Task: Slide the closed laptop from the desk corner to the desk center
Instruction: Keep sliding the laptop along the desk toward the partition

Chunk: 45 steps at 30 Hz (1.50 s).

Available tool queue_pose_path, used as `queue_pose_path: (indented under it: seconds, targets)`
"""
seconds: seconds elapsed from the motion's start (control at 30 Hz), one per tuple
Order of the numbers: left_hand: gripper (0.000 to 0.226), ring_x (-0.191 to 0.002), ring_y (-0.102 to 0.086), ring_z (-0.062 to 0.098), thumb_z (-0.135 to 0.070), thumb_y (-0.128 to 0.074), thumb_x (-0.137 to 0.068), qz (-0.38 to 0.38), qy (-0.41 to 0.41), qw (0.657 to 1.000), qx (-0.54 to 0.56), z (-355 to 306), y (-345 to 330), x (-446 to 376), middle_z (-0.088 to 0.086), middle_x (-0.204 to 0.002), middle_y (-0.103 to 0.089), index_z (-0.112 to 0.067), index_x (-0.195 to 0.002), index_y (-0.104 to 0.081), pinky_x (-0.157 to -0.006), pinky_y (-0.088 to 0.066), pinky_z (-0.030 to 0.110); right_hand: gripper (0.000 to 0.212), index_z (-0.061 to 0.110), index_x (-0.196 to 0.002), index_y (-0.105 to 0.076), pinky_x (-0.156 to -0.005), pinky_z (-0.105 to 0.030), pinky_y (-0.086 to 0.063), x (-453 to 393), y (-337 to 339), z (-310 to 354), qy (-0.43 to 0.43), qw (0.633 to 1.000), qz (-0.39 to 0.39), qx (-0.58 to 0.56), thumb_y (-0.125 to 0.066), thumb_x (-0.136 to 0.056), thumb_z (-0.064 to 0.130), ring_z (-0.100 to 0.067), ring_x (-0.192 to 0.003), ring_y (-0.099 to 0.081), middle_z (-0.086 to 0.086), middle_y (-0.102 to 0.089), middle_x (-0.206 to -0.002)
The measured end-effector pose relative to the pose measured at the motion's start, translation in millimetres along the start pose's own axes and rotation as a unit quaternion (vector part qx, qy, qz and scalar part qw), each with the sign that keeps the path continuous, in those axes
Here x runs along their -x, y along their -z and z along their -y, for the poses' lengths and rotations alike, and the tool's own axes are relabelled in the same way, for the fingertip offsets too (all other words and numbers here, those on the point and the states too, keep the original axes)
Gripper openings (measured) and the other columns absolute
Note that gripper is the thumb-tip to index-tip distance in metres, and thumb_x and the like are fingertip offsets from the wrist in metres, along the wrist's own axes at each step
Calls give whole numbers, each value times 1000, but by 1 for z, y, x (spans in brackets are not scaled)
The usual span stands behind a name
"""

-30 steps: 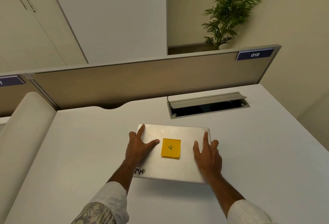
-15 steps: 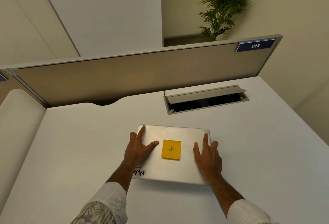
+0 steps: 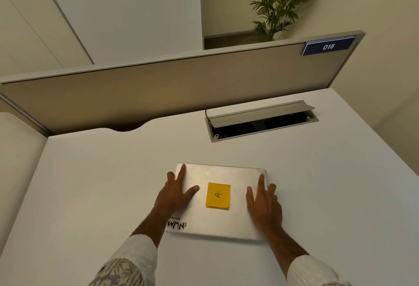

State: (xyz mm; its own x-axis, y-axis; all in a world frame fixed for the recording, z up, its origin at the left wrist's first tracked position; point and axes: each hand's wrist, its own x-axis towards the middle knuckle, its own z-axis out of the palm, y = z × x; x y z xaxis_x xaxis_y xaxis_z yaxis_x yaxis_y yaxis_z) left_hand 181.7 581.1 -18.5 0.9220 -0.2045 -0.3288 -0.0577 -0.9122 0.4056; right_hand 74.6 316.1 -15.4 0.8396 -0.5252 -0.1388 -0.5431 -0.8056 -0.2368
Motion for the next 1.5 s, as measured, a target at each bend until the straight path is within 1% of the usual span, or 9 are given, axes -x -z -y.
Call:
queue_pose_path:
  seconds: [0.2,0.4,0.63,0.8,1.1,1.23,1.33,1.43,1.5]
  targets:
    - [96,-109,-60,33,-78,-39,-87,-7,-21,999,-46,1,-4,-6,11,-137,-31,-31,-159,4,-81,-53,43,70,18,-156,-9,-75,-36,-59,-2,-7,-2,3,1000,0,14,-25,-100,56,-27,-98,-62,-15,-41,-133]
    - [90,-119,-52,32,-77,-27,-90,-9,-27,996,-89,0,-14,-6,13,-144,-24,-32,-156,14,-89,-53,45,69,16,-156,-11,-68,-35,-59,-5,-10,-5,15,999,-10,45,-26,-100,54,-25,-90,-62,-14,-45,-133]
    - [85,-117,-51,28,-71,-24,-95,-26,-20,992,-121,-3,-17,-6,12,-142,-25,-29,-156,18,-88,-52,42,69,14,-155,-15,-64,-36,-58,-7,-13,-5,24,998,-15,58,-27,-100,54,-24,-84,-61,-14,-49,-126]
    - [81,-109,-52,24,-66,-22,-98,-58,-3,982,-178,-13,-22,-4,12,-137,-32,-23,-158,14,-80,-56,36,70,14,-155,-17,-63,-36,-58,-9,-15,-8,25,998,-15,62,-28,-99,54,-23,-83,-62,-13,-51,-125]
    - [78,-107,-50,22,-65,-18,-99,-72,12,978,-193,-19,-24,-2,11,-132,-36,-24,-158,11,-77,-57,37,71,14,-155,-19,-63,-38,-59,-8,-15,-7,16,998,-12,57,-30,-99,56,-24,-84,-61,-13,-51,-125]
    - [76,-106,-48,22,-61,-18,-100,-73,10,974,-216,-20,-26,-1,12,-136,-35,-23,-159,11,-74,-55,33,71,13,-155,-20,-62,-38,-58,-9,-17,-6,12,999,-13,49,-31,-98,55,-25,-85,-60,-14,-51,-124]
    - [75,-101,-48,21,-61,-15,-100,-81,13,968,-237,-20,-25,-2,12,-130,-39,-20,-159,10,-70,-51,31,71,14,-154,-19,-62,-38,-58,-10,-18,-4,10,999,-11,50,-31,-98,55,-26,-85,-60,-14,-50,-123]
    - [75,-101,-48,21,-62,-14,-100,-84,16,966,-243,-20,-27,-1,12,-128,-41,-21,-159,7,-69,-50,31,70,14,-153,-20,-62,-38,-58,-10,-21,-5,5,999,-11,46,-32,-98,56,-26,-87,-60,-14,-50,-123]
    - [74,-103,-47,22,-61,-13,-100,-84,12,966,-244,-20,-28,-1,12,-131,-40,-21,-160,6,-69,-49,32,70,14,-153,-20,-62,-38,-58,-10,-22,-6,4,999,-12,42,-32,-98,56,-26,-87,-60,-14,-50,-123]
